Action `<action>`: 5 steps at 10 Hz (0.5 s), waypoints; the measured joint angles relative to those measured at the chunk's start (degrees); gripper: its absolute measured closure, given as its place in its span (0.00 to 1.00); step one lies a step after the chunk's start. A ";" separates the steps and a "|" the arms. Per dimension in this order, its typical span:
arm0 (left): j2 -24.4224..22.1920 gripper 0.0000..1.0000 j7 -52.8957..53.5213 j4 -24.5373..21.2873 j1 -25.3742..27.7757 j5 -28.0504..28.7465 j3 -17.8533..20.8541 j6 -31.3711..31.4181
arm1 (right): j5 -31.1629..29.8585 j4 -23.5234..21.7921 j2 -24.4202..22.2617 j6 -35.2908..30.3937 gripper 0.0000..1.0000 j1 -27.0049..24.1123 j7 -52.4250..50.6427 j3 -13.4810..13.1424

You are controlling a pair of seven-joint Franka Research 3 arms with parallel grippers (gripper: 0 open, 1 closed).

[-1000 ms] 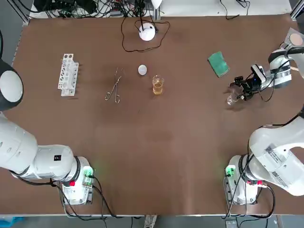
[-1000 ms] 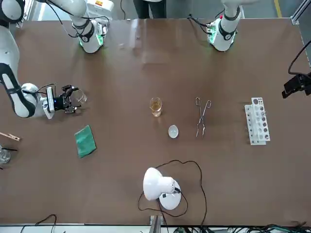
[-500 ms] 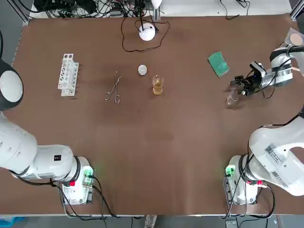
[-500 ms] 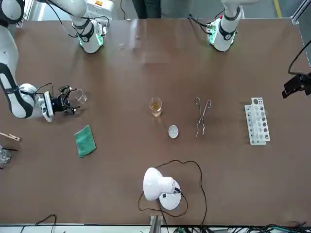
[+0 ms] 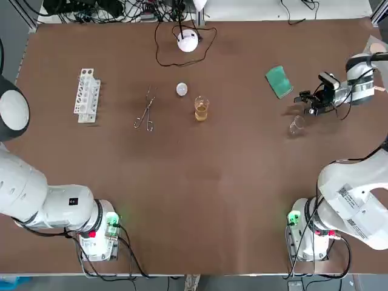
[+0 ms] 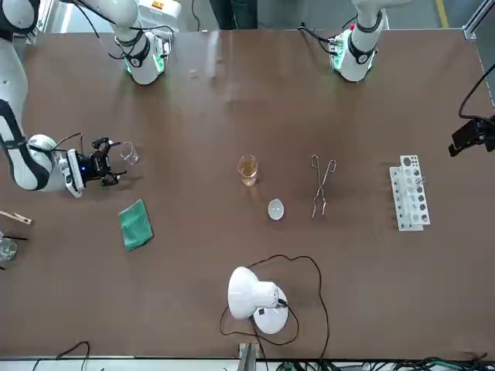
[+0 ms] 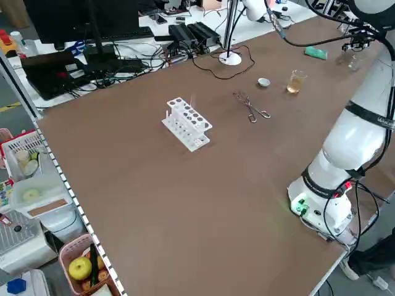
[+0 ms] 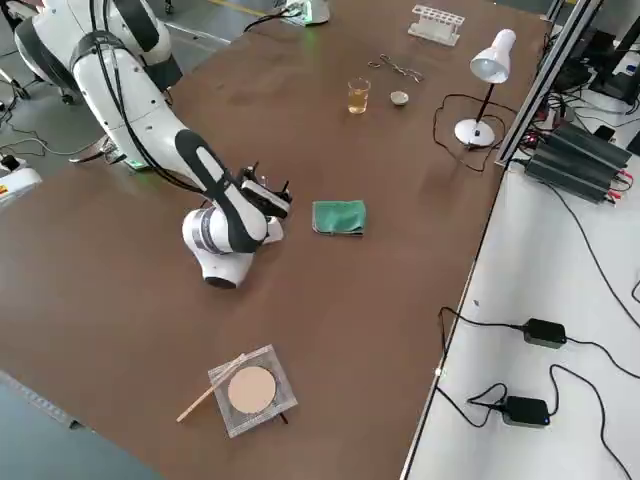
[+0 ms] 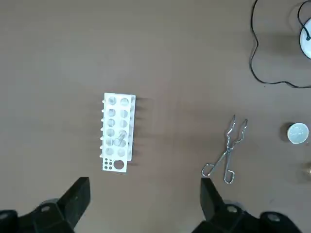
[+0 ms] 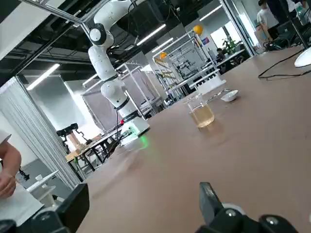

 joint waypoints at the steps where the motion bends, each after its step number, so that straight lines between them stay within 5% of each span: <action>1: 0.00 0.00 0.00 0.00 0.00 0.00 0.00 0.00 | 0.93 0.31 -2.27 -0.16 0.00 0.06 2.63 0.72; 5: 0.00 0.00 0.00 0.00 0.10 0.00 0.19 0.00 | 4.06 0.73 -13.97 0.05 0.00 3.79 17.71 1.90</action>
